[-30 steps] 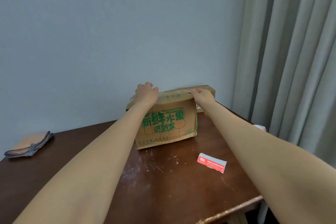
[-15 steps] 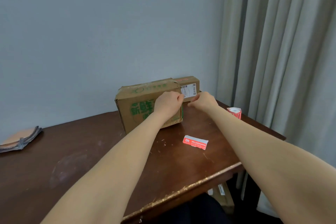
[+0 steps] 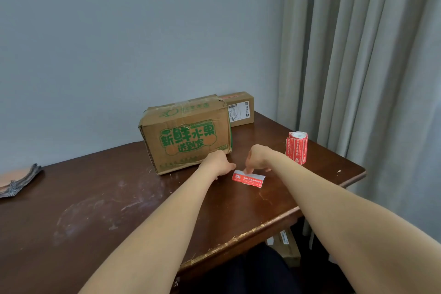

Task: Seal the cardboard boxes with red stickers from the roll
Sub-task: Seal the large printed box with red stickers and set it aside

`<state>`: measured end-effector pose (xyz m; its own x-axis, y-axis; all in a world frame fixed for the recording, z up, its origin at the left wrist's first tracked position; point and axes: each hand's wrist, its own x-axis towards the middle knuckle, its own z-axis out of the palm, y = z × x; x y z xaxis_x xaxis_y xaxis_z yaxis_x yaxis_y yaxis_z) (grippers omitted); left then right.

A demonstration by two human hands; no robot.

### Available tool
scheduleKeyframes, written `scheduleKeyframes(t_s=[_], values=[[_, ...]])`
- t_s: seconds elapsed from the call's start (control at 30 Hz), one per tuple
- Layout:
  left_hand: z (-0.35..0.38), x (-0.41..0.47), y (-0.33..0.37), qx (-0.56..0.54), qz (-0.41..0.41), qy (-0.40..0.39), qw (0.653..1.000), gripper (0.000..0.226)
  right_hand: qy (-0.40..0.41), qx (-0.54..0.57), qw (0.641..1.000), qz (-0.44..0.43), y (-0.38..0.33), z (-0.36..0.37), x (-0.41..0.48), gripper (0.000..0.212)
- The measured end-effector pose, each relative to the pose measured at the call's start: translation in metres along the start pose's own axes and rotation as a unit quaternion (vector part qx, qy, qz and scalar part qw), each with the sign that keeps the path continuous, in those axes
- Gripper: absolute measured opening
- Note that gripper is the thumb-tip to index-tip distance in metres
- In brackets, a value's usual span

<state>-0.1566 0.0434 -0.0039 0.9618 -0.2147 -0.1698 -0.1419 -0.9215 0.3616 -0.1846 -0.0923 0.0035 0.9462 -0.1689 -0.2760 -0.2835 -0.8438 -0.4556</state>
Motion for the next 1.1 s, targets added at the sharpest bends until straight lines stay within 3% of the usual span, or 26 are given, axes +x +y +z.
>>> scheduleKeyframes(t_s=[0.23, 0.43, 0.57, 0.77, 0.87, 1.03, 1.1], values=[[0.011, 0.010, 0.001, -0.068, -0.033, -0.021, 0.997, 0.052, -0.021, -0.031, 0.999, -0.002, 0.000, 0.011, 0.009, 0.049], [0.014, 0.021, -0.003, -0.146, -0.036, -0.026, 0.988, 0.026, -0.010, -0.026, 1.000, -0.006, -0.001, 0.014, 0.017, 0.048], [0.012, 0.023, 0.000, -0.170, -0.018, -0.048, 0.984, 0.023, 0.007, -0.034, 0.999, -0.011, -0.005, 0.015, 0.022, 0.041], [0.015, 0.032, -0.001, -0.189, -0.020, -0.023, 0.981, 0.010, 0.029, -0.078, 0.996, -0.012, -0.009, 0.015, 0.027, 0.044], [0.014, 0.034, -0.003, -0.208, -0.029, -0.008, 0.978, 0.011, 0.040, -0.110, 0.993, -0.013, -0.012, 0.014, 0.029, 0.036], [0.017, 0.039, -0.008, -0.221, -0.031, 0.043, 0.974, 0.034, 0.012, -0.128, 0.992, -0.006, -0.017, 0.012, 0.032, 0.041], [0.017, 0.040, -0.011, -0.219, -0.033, 0.058, 0.973, 0.031, 0.008, -0.132, 0.991, -0.007, -0.018, 0.011, 0.034, 0.040]])
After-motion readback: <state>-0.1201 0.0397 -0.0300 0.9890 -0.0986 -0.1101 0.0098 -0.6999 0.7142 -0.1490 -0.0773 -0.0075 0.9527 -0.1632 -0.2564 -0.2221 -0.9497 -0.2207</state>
